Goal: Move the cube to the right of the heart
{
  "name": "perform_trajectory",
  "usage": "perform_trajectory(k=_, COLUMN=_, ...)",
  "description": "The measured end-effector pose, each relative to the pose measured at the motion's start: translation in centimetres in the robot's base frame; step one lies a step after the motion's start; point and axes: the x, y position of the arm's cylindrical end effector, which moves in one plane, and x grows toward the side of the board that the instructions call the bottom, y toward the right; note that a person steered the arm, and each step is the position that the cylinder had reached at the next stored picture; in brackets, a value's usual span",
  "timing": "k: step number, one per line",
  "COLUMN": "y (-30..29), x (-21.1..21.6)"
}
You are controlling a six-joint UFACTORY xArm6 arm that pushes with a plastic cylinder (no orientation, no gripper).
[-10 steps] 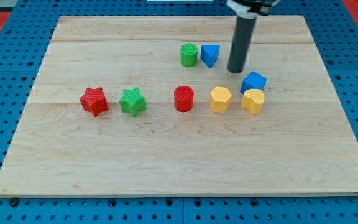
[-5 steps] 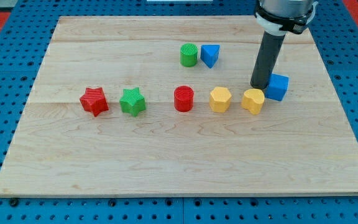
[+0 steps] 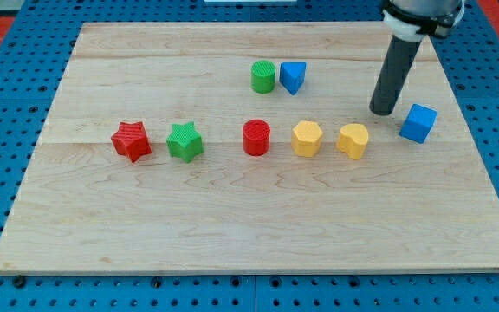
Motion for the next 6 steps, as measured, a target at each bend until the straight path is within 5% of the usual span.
perform_trajectory(k=4, y=1.6, x=3.4)
perform_trajectory(k=6, y=7.5, x=4.7)
